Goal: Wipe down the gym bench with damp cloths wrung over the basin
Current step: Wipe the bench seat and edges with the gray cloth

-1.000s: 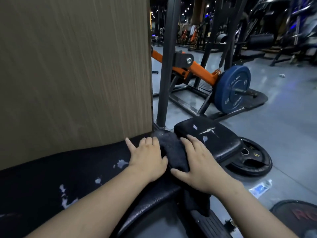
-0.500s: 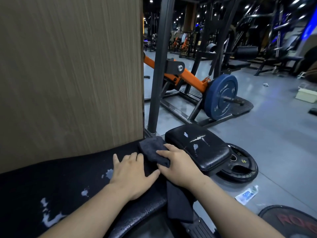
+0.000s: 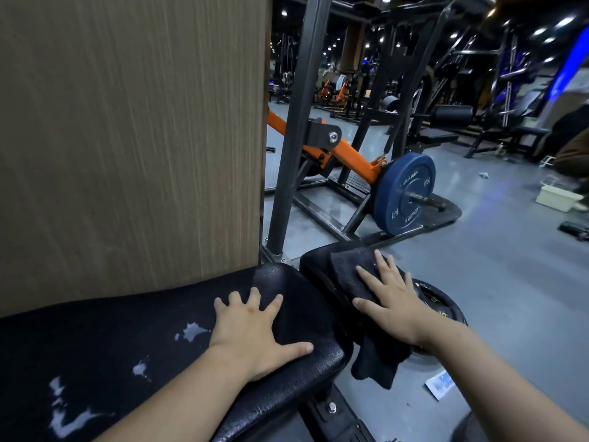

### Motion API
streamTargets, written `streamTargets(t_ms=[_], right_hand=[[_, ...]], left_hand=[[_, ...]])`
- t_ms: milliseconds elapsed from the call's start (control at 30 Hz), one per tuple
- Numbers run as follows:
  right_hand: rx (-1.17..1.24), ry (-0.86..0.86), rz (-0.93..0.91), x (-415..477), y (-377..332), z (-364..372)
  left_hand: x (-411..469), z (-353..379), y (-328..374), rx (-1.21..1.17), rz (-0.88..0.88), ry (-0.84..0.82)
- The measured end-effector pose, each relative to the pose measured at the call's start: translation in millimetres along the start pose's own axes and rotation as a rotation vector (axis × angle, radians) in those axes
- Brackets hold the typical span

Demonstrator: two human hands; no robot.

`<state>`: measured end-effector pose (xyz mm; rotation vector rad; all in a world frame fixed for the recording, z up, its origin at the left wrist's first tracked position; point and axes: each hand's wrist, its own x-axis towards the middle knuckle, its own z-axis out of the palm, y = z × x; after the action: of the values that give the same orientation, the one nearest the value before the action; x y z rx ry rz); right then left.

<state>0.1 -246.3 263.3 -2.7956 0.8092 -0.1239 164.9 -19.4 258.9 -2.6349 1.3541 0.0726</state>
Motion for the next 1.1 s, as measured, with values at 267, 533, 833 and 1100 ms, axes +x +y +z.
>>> streamTargets(t_ms=[267,533,833,1100], right_hand=[[0.098,0.137,-0.099,11,1,18],[-0.049,0.084,-0.118,63,-32,26],[-0.027,0.048,-0.093,112,-47,24],[-0.009,0.086,0.016,101,-26,19]], left_hand=[[4,-9,5,0.071,0.004,-0.068],[10,-7,6,0.066,-0.006,0.007],[11,-7,10,0.065,-0.021,-0.005],[13,-6,10,0.085,-0.017,-0.003]])
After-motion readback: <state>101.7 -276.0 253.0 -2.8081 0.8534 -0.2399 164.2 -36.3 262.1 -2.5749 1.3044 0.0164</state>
